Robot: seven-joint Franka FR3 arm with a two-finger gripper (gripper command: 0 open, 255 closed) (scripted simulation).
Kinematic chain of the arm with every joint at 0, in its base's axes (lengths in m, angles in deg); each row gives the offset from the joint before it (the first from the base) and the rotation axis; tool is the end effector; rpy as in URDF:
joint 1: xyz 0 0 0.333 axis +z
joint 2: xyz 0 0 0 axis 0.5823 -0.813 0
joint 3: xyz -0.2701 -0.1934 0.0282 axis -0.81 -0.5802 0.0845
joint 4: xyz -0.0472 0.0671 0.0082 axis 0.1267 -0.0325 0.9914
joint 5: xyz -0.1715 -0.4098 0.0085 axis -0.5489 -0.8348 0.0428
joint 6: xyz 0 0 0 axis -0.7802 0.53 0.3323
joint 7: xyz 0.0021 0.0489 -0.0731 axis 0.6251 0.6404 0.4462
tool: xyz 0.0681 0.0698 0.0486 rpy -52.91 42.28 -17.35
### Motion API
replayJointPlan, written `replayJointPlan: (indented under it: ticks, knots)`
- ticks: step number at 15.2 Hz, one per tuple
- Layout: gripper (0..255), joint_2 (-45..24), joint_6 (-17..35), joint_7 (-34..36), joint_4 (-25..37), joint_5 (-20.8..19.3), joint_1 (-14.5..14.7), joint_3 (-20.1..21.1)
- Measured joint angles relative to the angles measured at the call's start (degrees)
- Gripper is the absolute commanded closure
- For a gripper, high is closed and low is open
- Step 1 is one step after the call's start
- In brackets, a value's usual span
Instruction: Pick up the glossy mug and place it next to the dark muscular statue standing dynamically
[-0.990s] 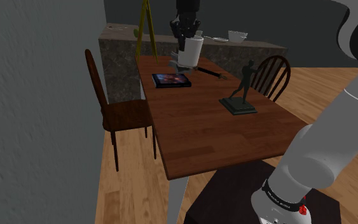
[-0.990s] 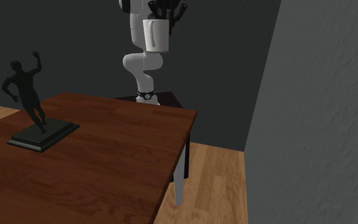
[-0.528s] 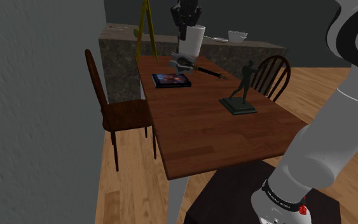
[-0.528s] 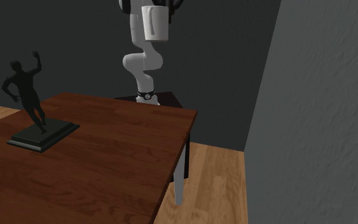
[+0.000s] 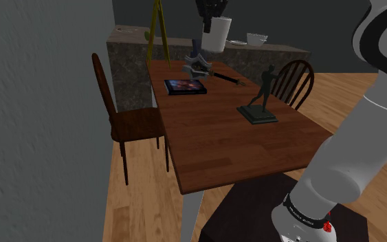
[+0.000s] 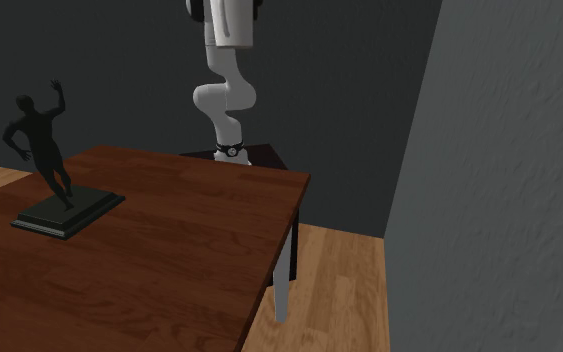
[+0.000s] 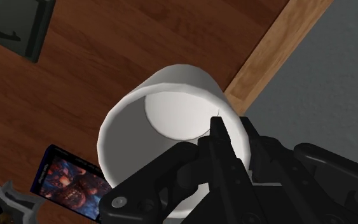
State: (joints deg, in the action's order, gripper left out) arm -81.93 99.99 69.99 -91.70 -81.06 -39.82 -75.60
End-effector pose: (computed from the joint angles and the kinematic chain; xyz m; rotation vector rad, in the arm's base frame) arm 0.5250 0.0368 0.8087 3.0796 -0.1008 0.0578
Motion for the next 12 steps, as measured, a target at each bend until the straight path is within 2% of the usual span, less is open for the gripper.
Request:
replayJointPlan:
  ticks: [8, 12]
  knots:
    - [255, 13.0, 2.2, -10.1, -14.6, 0.6, -3.9, -6.4]
    - [255, 17.6, 2.3, -15.6, -18.9, -0.4, -5.5, -10.2]
